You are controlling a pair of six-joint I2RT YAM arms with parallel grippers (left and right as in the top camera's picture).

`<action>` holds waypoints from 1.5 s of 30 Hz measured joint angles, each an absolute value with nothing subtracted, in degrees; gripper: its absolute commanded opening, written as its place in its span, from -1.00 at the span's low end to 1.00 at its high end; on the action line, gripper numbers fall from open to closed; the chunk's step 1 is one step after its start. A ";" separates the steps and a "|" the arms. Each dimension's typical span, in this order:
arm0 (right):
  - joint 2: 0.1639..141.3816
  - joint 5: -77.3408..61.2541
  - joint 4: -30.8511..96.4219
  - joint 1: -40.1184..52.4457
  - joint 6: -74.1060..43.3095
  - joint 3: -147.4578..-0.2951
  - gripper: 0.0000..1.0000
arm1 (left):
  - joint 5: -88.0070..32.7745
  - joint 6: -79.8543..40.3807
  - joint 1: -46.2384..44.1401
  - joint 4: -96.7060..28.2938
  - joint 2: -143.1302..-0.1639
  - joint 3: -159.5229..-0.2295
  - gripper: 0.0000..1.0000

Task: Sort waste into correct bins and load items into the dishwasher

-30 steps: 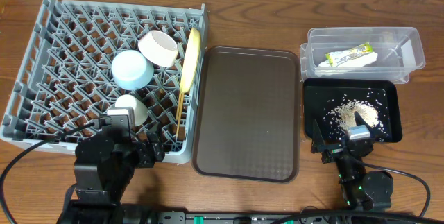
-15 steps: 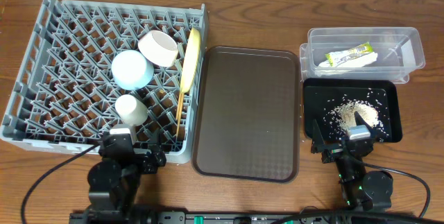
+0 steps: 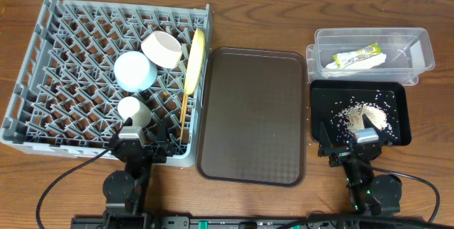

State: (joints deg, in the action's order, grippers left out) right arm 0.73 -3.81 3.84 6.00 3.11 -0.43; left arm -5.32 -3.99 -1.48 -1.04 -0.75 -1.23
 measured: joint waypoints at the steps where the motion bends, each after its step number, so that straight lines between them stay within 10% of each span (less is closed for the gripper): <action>1: 0.73 -3.79 3.84 6.00 3.18 -0.43 0.98 | -5.10 -3.86 -1.48 -0.89 -0.69 -1.19 0.76; 45: 0.73 -3.79 3.84 6.00 3.20 -0.43 0.98 | -3.42 4.54 -1.28 -1.48 -0.58 -0.95 0.76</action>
